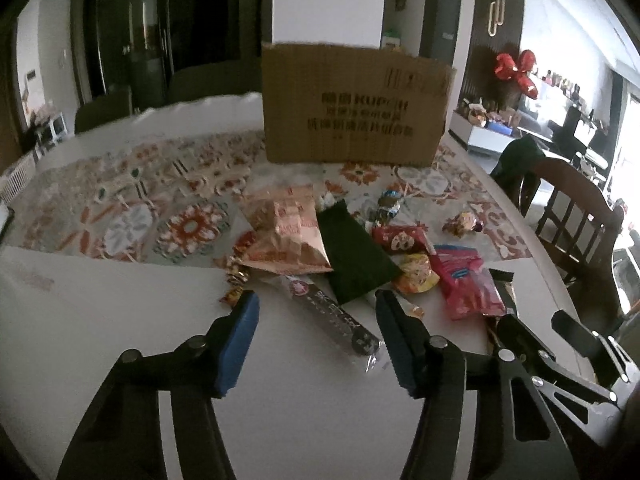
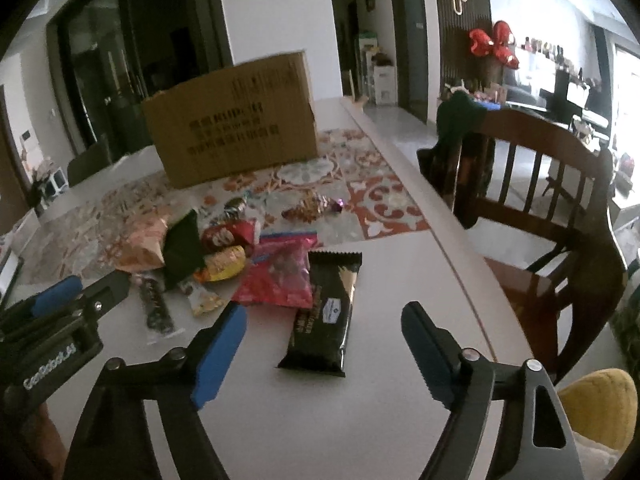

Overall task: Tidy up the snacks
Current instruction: 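Grasp the white stick snack with the left tool while the right tool grasps the black cracker bar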

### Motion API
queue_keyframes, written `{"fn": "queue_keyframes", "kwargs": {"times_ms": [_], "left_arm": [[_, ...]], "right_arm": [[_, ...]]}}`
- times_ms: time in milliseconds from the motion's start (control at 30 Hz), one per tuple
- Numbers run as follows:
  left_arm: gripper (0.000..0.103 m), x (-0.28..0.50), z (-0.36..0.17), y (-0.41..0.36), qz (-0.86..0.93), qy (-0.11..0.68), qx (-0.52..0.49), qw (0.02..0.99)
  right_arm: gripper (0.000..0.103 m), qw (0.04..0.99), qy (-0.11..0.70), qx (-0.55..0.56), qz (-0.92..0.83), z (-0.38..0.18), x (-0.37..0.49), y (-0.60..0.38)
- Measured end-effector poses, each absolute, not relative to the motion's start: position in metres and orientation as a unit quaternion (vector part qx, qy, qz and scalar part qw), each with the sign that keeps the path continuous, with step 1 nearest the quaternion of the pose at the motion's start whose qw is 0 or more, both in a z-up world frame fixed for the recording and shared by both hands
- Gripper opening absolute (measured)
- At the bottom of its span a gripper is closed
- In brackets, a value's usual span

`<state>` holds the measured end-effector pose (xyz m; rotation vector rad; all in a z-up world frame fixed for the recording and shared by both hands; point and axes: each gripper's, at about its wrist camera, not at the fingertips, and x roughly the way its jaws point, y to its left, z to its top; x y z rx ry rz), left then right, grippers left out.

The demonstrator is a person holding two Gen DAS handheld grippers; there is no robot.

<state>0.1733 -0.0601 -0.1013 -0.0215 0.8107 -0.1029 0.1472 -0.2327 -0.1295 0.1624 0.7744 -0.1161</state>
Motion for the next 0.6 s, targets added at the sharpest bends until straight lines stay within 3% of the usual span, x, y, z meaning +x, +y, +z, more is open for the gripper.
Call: {"fn": "queue_keyframes", "kwargs": {"times_ms": [400, 600], "left_arm": [[0.045, 0.197, -0.118, -0.062, -0.039, 0.418, -0.031, 0.907], [0.039, 0.206, -0.124, -0.06, -0.037, 0.434, -0.044, 0.899]], "right_arm": [[0.06, 0.904, 0.415, 0.09, -0.056, -0.146, 0.167, -0.234], [0.059, 0.901, 0.419, 0.083, -0.069, -0.148, 0.173, -0.235]]}}
